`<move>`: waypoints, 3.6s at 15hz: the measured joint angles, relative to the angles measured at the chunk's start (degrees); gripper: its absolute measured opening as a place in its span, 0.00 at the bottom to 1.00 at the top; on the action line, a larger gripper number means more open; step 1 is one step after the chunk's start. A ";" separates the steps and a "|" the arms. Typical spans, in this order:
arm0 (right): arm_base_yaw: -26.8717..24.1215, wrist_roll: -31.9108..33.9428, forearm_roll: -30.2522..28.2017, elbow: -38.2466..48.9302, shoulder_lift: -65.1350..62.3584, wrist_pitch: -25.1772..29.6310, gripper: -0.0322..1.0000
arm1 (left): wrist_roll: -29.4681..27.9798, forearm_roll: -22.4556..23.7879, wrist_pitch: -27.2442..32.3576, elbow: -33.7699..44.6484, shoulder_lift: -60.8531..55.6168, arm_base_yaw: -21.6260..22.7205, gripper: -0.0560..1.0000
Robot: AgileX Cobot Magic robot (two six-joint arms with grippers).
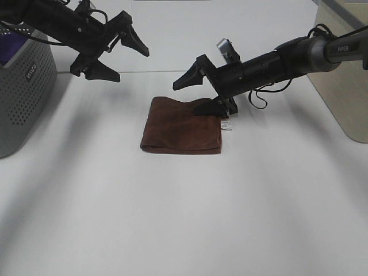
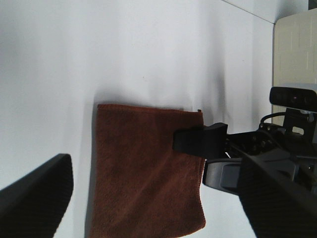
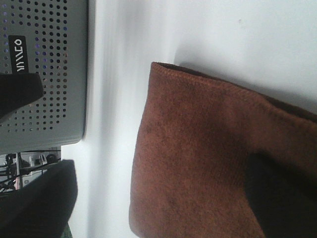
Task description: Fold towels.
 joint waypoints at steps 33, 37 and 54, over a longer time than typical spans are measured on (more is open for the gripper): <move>-1.55 24.92 -60.28 71.28 -94.82 12.09 0.87 | -10.08 45.95 19.88 75.06 -108.92 0.11 0.86; -1.55 23.84 -62.51 75.97 -113.39 10.43 0.87 | -4.35 42.28 17.59 78.95 -118.14 0.11 0.86; -1.55 28.19 -61.76 77.98 -135.73 6.59 0.87 | 3.21 36.61 11.29 81.53 -118.49 0.11 0.86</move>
